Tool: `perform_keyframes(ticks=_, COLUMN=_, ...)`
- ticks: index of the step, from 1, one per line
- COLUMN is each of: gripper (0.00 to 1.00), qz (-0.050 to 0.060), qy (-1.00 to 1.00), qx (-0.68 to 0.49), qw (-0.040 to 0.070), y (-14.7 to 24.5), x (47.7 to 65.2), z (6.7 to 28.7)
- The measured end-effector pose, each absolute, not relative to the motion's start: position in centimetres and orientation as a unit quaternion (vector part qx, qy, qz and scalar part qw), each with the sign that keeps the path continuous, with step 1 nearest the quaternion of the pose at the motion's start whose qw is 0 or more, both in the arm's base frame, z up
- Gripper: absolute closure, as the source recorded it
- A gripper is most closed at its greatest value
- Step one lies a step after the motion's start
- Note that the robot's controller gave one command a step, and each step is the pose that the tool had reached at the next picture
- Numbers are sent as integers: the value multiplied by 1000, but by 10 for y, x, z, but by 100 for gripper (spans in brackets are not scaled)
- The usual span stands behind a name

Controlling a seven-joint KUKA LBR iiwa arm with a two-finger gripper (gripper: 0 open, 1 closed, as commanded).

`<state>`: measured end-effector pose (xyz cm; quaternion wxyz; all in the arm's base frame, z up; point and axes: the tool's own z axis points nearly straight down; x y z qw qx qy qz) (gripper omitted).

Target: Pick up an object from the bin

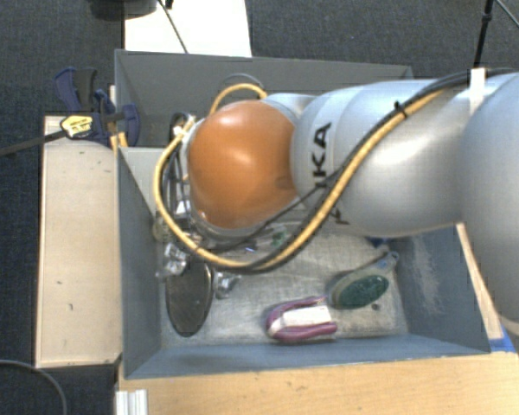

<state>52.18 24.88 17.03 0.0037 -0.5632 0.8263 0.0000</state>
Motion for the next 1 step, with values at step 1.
perform_keyframes(ticks=1, gripper=100, qz=0, qy=815, qx=-579, qw=6, y=251, x=522, z=260)
